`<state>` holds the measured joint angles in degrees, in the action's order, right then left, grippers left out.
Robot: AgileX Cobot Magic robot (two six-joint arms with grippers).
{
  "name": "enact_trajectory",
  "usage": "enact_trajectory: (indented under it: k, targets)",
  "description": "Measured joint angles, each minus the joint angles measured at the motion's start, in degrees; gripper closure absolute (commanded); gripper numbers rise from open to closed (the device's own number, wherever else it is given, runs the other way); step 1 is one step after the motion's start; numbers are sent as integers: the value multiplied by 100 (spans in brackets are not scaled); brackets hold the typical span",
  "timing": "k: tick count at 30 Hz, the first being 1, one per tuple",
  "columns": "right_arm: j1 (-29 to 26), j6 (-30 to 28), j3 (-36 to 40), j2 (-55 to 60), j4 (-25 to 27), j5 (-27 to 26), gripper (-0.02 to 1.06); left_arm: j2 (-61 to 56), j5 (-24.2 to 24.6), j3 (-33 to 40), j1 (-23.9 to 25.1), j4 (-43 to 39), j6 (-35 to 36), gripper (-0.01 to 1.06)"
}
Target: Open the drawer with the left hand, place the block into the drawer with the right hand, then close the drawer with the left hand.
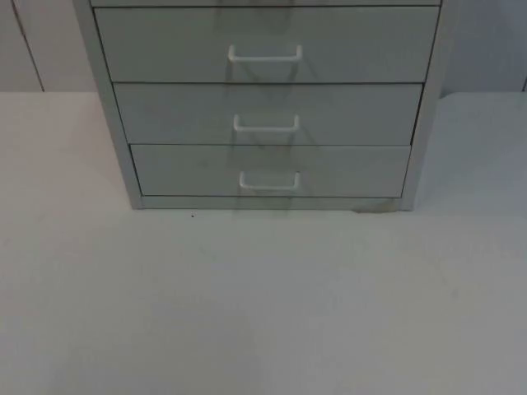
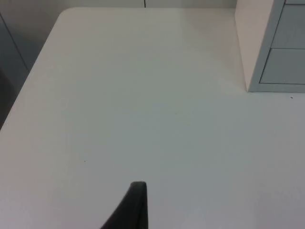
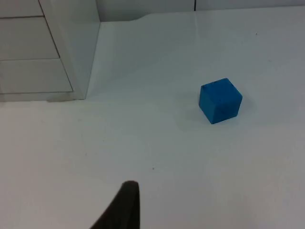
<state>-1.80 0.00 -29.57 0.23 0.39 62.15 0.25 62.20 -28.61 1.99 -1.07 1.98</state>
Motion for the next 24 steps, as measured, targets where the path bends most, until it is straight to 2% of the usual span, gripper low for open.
enact_trajectory:
  k: [11, 16, 24]
  targets:
    - [0, -30, -28, 88, 0, 0, -1, 26, 0, 0, 0, 107, 0, 0]
    - [0, -43, -315, 573, 0, -53, -1, 419, 0, -118, 0, 107, 0, 0]
    - [0, -66, -739, 1700, 11, -441, -1, 1294, -171, -173, 0, 137, 0, 0]
